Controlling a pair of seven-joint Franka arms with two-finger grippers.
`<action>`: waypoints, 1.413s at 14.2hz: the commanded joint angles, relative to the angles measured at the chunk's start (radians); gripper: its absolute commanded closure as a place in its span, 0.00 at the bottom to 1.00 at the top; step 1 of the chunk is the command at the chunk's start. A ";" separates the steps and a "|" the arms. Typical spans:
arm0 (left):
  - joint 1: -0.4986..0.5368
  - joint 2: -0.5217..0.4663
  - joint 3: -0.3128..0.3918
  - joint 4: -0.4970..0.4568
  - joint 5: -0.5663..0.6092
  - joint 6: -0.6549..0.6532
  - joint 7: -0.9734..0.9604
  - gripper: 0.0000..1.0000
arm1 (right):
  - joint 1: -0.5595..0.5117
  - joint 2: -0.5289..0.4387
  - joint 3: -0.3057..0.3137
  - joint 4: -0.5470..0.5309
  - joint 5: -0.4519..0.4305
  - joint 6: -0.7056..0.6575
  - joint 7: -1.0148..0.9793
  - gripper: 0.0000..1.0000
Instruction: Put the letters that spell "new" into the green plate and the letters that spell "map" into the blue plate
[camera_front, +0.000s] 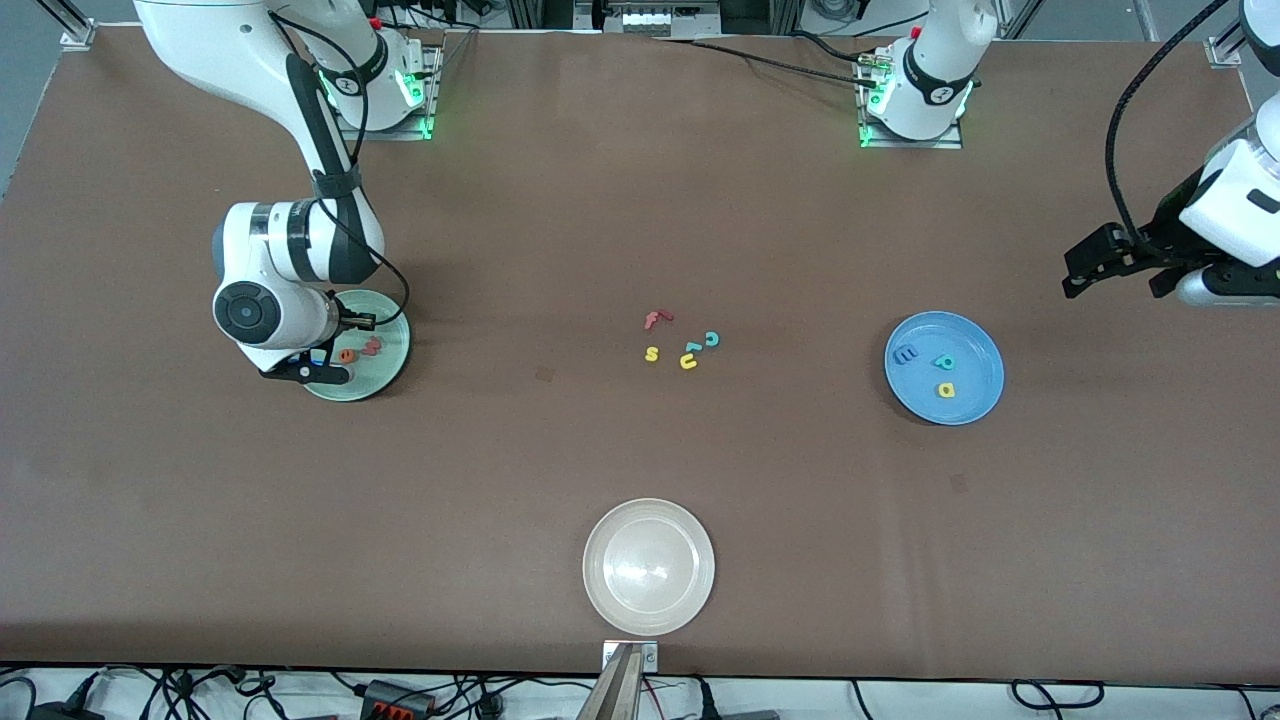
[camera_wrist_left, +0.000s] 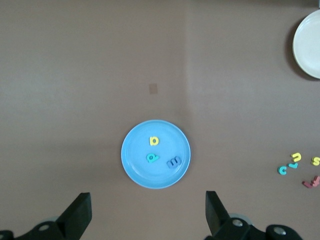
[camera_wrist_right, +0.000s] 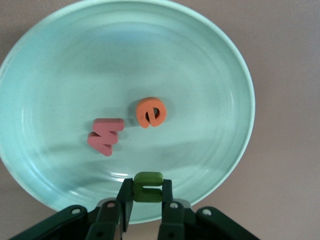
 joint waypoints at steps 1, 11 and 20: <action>-0.016 -0.016 -0.003 -0.007 -0.006 -0.084 0.020 0.00 | -0.005 0.000 0.006 -0.018 0.010 0.029 -0.009 0.64; -0.008 -0.013 -0.010 -0.009 -0.006 -0.044 0.114 0.00 | -0.025 -0.046 -0.022 0.229 0.013 -0.158 0.007 0.00; -0.010 -0.013 -0.012 -0.009 -0.004 -0.047 0.108 0.00 | -0.115 -0.112 -0.013 0.518 0.034 -0.286 -0.013 0.00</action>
